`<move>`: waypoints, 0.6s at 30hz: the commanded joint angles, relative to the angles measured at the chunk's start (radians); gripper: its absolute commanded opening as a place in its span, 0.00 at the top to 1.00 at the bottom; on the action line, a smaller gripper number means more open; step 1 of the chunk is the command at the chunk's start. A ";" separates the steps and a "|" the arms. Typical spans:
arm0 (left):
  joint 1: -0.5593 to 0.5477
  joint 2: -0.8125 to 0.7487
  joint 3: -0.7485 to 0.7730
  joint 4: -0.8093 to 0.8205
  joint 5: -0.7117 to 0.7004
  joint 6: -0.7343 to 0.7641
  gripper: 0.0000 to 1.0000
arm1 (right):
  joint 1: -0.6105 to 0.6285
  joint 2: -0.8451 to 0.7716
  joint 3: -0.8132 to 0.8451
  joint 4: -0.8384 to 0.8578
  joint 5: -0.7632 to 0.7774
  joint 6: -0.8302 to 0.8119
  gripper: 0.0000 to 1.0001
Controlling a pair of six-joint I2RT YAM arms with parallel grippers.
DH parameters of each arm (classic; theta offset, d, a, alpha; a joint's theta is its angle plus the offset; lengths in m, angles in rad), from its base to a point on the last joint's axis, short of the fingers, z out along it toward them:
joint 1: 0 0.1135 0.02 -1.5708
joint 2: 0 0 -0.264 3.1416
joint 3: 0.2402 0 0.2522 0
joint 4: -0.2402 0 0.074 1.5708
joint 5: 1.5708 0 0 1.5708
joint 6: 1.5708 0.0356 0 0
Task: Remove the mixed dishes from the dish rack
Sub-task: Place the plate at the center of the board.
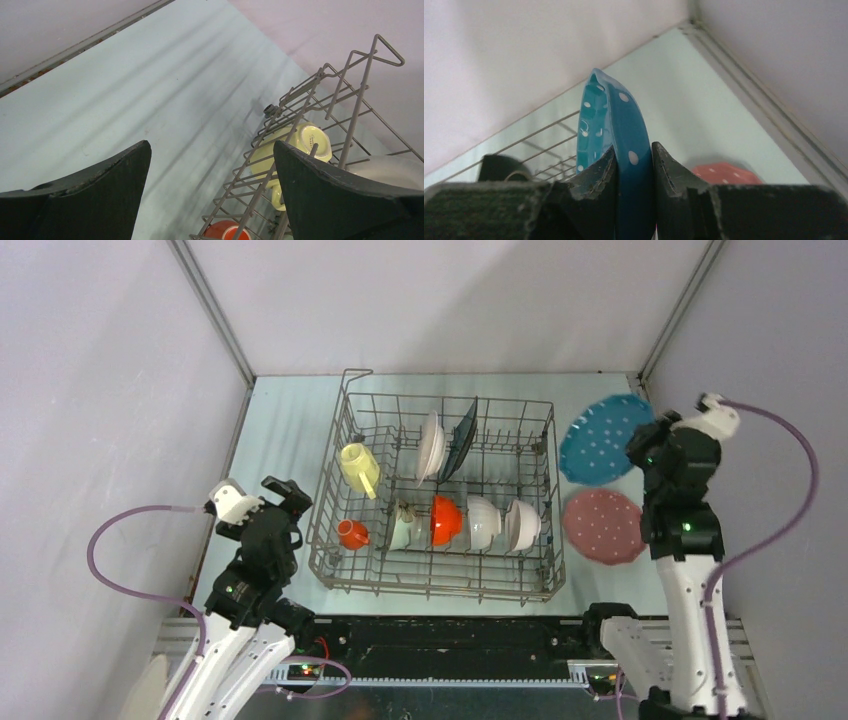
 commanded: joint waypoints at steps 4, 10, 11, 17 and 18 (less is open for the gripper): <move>-0.004 -0.006 0.008 0.008 -0.025 -0.015 0.00 | -0.337 -0.212 -0.075 -0.014 -0.099 0.189 1.00; -0.004 -0.020 0.004 0.010 -0.028 -0.015 0.00 | -0.507 -0.267 -0.212 -0.080 -0.141 0.232 1.00; -0.004 -0.021 0.004 0.011 -0.027 -0.015 0.00 | -0.524 -0.273 -0.237 -0.073 -0.151 0.253 1.00; -0.004 -0.023 0.009 0.003 -0.025 -0.014 0.00 | -0.639 -0.302 -0.446 0.009 -0.248 0.317 1.00; -0.004 -0.024 0.009 0.000 -0.026 -0.014 0.00 | -0.646 -0.302 -0.459 0.020 -0.256 0.318 1.00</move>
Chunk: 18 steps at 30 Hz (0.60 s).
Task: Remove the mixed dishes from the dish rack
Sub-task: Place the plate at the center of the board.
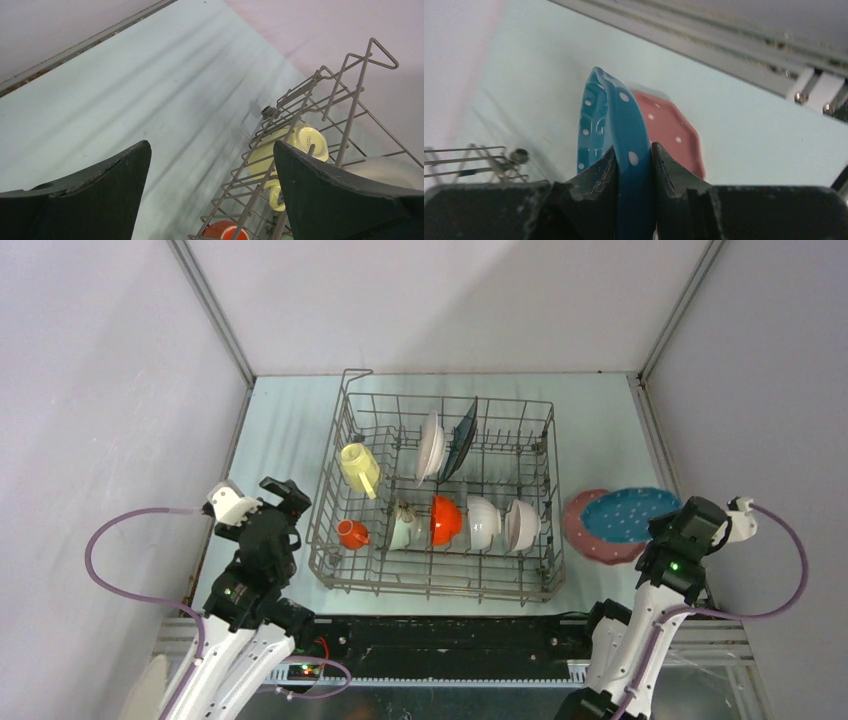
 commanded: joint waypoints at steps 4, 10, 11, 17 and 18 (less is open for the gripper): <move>-0.004 -0.016 0.005 0.004 -0.029 -0.015 0.00 | -0.062 -0.018 -0.087 0.193 -0.099 0.085 1.00; -0.004 -0.015 0.005 0.005 -0.029 -0.014 0.00 | -0.076 -0.013 -0.177 0.249 -0.113 0.088 1.00; -0.004 -0.014 0.005 0.004 -0.030 -0.014 0.00 | -0.076 -0.009 -0.195 0.267 -0.131 0.090 0.98; -0.004 -0.020 0.005 0.001 -0.033 -0.014 0.00 | -0.078 0.029 -0.268 0.342 -0.176 0.107 0.92; -0.004 -0.022 0.005 0.001 -0.034 -0.014 0.00 | -0.078 0.037 -0.279 0.349 -0.182 0.110 0.92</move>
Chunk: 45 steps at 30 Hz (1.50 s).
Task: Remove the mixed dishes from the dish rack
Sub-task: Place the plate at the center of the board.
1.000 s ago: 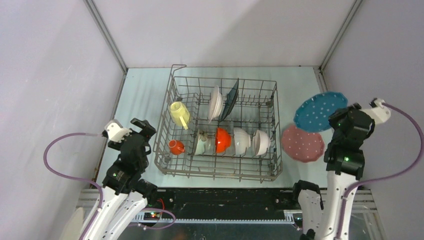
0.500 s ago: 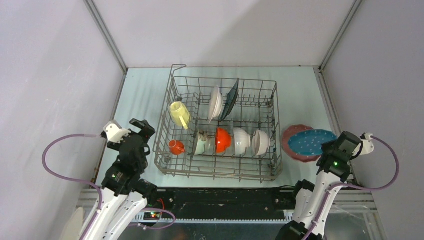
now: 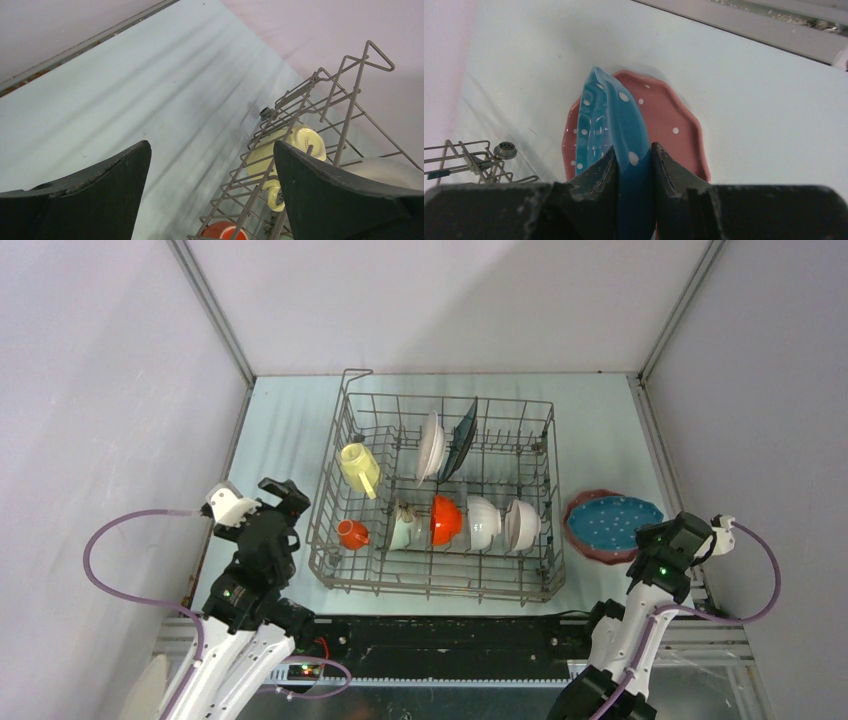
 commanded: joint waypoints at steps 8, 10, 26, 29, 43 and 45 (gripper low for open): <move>-0.004 -0.017 0.005 -0.002 -0.031 -0.017 0.00 | -0.005 0.040 -0.041 0.181 -0.102 0.033 0.55; -0.004 -0.016 0.005 -0.003 -0.031 -0.017 0.01 | -0.005 0.046 -0.044 0.179 -0.104 0.032 0.48; -0.004 -0.007 0.007 -0.004 -0.013 -0.020 0.02 | -0.002 0.049 -0.038 0.139 -0.086 0.012 0.06; -0.004 -0.006 0.011 -0.008 -0.011 -0.018 0.02 | 0.014 0.028 -0.016 0.099 -0.020 -0.003 0.02; -0.004 -0.031 0.011 -0.025 -0.013 -0.025 0.02 | 0.115 0.029 0.060 0.023 0.108 -0.053 0.00; -0.004 -0.032 0.015 -0.032 -0.014 -0.026 0.02 | 0.121 0.065 0.060 0.046 0.052 -0.053 0.01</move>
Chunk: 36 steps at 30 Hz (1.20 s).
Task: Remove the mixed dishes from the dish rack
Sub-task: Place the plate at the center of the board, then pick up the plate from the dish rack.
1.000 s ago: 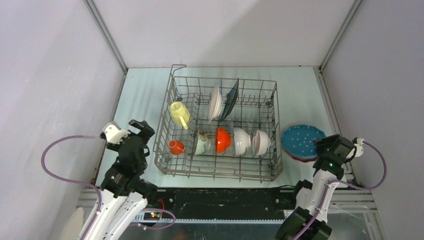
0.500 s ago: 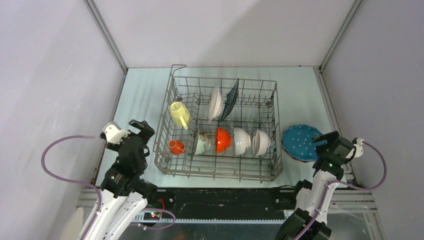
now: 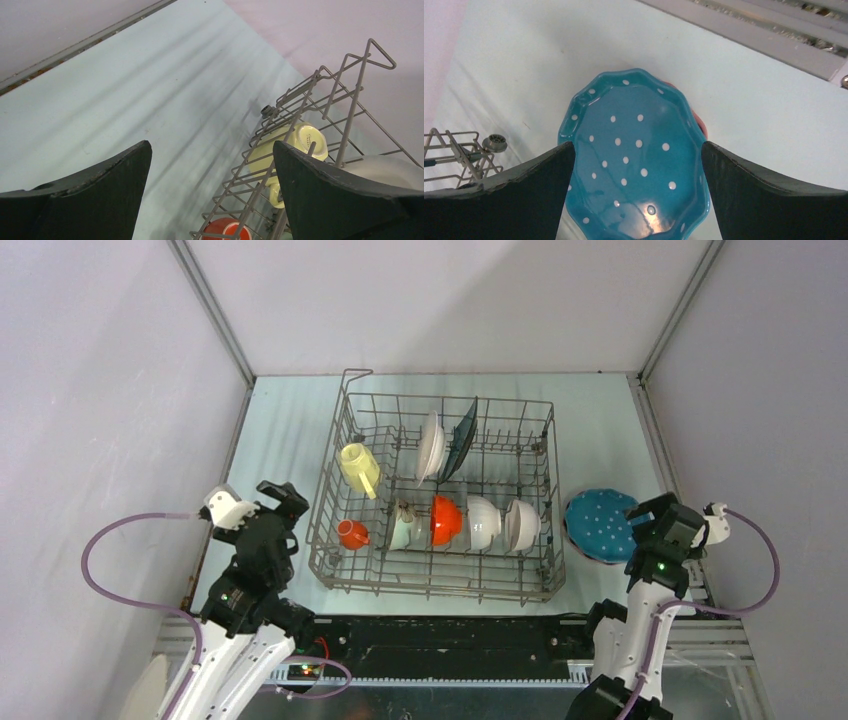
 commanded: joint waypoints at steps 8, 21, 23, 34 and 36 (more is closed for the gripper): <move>-0.004 -0.003 0.019 -0.010 -0.026 -0.019 0.02 | 0.039 0.174 0.037 0.131 -0.128 -0.001 0.01; -0.004 0.006 0.080 -0.018 0.038 0.024 0.02 | 0.506 0.109 0.411 -0.015 0.097 -0.108 0.01; -0.004 0.006 0.106 -0.022 0.063 0.041 0.02 | 0.593 0.116 0.429 0.040 0.061 -0.098 0.01; -0.004 0.037 0.165 -0.016 0.253 0.087 0.02 | 1.068 0.576 0.764 0.122 0.184 -0.174 0.01; -0.004 0.056 0.162 -0.024 0.271 0.094 0.02 | 1.085 0.650 0.797 0.142 0.208 -0.154 0.02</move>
